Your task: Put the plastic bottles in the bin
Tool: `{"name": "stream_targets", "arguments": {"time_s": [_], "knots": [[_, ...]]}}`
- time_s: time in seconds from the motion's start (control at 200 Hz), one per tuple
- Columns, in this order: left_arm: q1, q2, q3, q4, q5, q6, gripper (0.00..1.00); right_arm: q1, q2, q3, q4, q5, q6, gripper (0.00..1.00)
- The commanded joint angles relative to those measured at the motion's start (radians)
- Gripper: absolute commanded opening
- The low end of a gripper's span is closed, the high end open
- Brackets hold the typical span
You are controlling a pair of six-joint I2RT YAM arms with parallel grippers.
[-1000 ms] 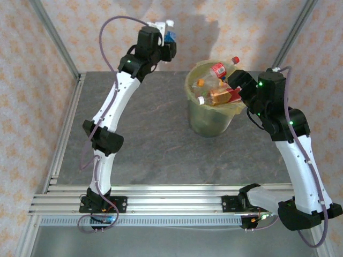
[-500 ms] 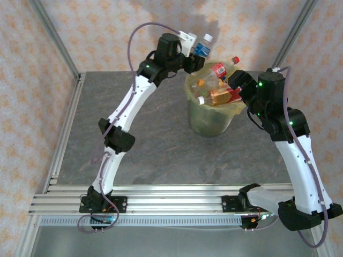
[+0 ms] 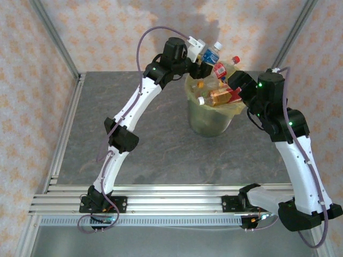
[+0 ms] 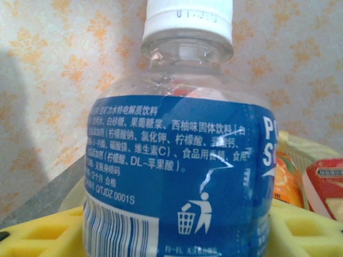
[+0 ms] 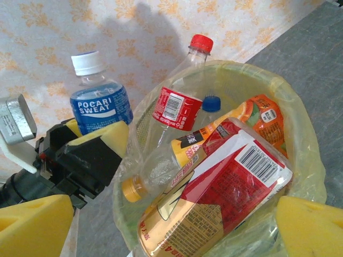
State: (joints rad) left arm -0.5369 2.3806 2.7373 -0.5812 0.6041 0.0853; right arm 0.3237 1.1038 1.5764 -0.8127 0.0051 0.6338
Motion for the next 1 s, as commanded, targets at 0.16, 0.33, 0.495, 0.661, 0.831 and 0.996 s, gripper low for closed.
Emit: {"name": "stream_targets", "arguments": {"time_s": [0.16,0.33,0.495,0.661,0.831,0.996], "knots": [[-0.005,-0.003,0.031,-0.072,0.036,0.104,0.86,-0.005,-0.021,-0.009,0.033,0.032,-0.008,0.98],[-0.005,-0.012,0.03,-0.08,0.044,0.12,0.88,-0.005,-0.019,-0.007,0.037,0.029,-0.003,0.98],[-0.004,-0.023,0.029,-0.097,0.086,0.137,0.85,-0.005,-0.016,-0.008,0.041,0.021,0.002,0.98],[-0.004,-0.04,0.024,-0.119,0.132,0.159,0.83,-0.006,-0.012,-0.01,0.043,0.013,0.007,0.98],[-0.005,-0.065,0.001,-0.118,0.149,0.162,0.73,-0.006,-0.012,-0.015,0.048,0.012,0.012,0.98],[-0.005,-0.089,-0.008,-0.106,0.174,0.159,0.89,-0.005,-0.009,-0.011,0.047,0.009,0.01,0.98]]}}
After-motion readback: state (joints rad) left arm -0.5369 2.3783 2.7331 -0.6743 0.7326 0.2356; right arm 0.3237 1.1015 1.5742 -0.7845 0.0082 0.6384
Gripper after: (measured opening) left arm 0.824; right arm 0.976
